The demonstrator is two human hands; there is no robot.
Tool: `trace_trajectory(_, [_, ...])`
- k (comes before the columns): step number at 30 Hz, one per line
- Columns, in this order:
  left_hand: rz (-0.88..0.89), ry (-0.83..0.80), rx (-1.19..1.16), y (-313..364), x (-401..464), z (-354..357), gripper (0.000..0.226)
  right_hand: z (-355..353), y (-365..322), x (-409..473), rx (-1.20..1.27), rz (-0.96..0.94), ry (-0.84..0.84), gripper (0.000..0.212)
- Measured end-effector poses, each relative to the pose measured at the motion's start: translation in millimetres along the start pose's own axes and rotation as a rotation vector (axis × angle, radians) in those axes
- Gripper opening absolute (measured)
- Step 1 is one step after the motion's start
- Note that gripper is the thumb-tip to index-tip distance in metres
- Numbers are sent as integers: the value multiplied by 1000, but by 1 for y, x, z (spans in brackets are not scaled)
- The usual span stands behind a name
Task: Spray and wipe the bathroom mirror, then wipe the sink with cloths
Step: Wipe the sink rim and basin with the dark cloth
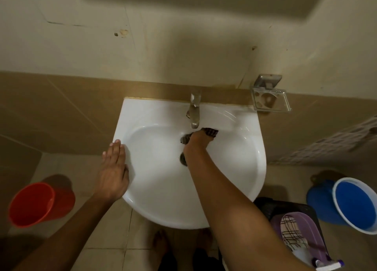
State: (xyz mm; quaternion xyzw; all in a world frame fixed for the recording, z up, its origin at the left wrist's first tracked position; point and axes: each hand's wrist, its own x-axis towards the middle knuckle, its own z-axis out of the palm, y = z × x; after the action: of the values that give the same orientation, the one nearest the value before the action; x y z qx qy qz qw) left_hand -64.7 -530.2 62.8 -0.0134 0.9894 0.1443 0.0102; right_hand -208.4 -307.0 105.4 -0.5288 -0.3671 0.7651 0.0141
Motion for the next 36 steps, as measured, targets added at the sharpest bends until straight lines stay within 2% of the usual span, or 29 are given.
trace_trajectory(3, [4, 11, -6, -1, 0, 0, 70, 9, 13, -23, 54, 17, -27, 52])
trace_trajectory(5, [12, 22, -17, 1, 0, 0, 69, 16, 22, -32, -96, -49, 0, 49])
trace_trajectory(7, [12, 32, -19, 1, 1, 0, 68, 18, 34, -25, -376, -229, -49, 26])
trace_trajectory(8, [9, 30, -18, 1, 1, 0, 68, 20, 36, -26, -581, -234, -189, 11])
trace_trajectory(9, [9, 28, -14, 1, 1, 0, 68, 25, 39, -34, -716, -166, -281, 7])
trace_trajectory(10, [10, 23, -7, 0, 1, 0, 68, 33, 39, -42, -869, -115, -346, 8])
trace_trajectory(13, [23, 10, 11, -2, 1, 0, 68, 49, 25, -76, -1020, -26, -355, 42])
trace_trajectory(14, [21, 3, 13, -2, 1, -1, 68, 50, 28, -75, -1008, -32, -374, 48])
trace_trajectory(15, [21, 2, 16, -2, 1, -1, 68, 48, 32, -78, -889, -10, -443, 49])
trace_trajectory(17, [19, -9, 21, -3, 1, -1, 69, 46, 43, -79, -510, 310, -436, 44])
trace_trajectory(19, [17, -24, 24, -4, 2, 0, 69, 29, 52, -72, -439, 290, -406, 40])
trace_trajectory(22, [11, -22, 30, -2, 3, -4, 72, -2, 47, -69, -544, 164, -579, 16])
trace_trajectory(23, [4, -1, 7, 0, 3, -8, 72, -15, 44, -67, -560, 143, -635, 13])
trace_trajectory(25, [-3, 44, -125, 10, 4, -17, 68, -37, 35, -60, -515, 147, -700, 20])
trace_trajectory(27, [-50, 98, -358, 25, 4, -29, 57, -56, 26, -61, -439, 173, -711, 40])
trace_trajectory(30, [-333, 48, -900, 49, 17, -47, 38, -77, 11, -74, -369, 161, -795, 54])
trace_trajectory(31, [-448, -27, -1105, 56, 23, -53, 35, -83, 7, -80, -367, 134, -836, 53])
trace_trajectory(33, [-574, -294, -1383, 68, 30, -63, 47, -92, 2, -90, -379, 64, -931, 52])
trace_trajectory(35, [-522, -515, -1501, 81, 29, -68, 53, -96, 0, -98, -389, 13, -976, 49])
trace_trajectory(36, [-470, -558, -1534, 88, 25, -70, 50, -98, -1, -101, -398, -10, -975, 47])
